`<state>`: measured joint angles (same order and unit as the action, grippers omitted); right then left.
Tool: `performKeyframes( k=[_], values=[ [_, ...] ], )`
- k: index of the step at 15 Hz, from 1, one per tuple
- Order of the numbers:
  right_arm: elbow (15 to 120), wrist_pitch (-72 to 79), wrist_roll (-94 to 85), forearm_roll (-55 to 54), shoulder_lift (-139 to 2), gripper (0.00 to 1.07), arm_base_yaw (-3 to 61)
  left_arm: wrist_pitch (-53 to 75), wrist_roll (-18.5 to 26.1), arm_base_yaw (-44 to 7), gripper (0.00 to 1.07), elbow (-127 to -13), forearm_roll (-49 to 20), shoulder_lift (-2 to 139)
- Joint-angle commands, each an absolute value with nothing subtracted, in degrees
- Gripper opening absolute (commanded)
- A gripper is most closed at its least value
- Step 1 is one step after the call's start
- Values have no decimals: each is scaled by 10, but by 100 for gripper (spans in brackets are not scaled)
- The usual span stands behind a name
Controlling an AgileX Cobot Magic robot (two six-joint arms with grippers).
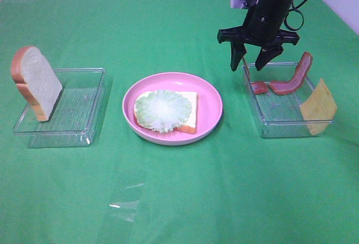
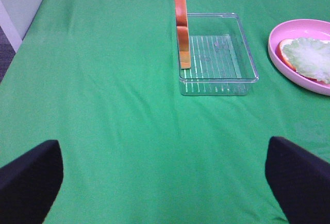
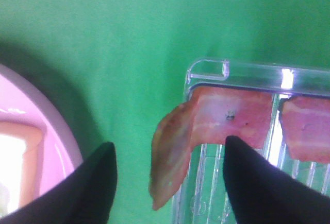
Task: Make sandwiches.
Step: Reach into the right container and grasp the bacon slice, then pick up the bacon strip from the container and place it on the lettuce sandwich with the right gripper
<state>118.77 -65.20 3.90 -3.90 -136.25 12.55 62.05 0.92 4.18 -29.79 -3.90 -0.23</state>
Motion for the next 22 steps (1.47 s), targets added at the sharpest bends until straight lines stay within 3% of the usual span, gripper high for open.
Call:
performKeyframes(
  k=[1, 5, 6, 11, 18, 22],
  values=[
    [1190, -660, 39, -34, -1364, 44, 124, 615, 7, 42, 98, -296, -39, -11],
    [1190, -661, 39, -34, -1364, 3, 124, 615, 7, 42, 98, -296, -39, -11],
    [1190, -662, 39, -34, -1364, 0, 124, 615, 7, 42, 98, -296, -39, -11],
    [1191, -688, 37, -26, -1349, 0, 124, 615, 7, 42, 98, -296, -39, -11],
    [1197, -727, 41, -28, -1220, 0, 124, 615, 7, 42, 98, -296, -39, -11],
    [1173, -740, 15, -164, -1145, 0, 125, 615, 7, 42, 98, -296, -39, -11]
  ],
)
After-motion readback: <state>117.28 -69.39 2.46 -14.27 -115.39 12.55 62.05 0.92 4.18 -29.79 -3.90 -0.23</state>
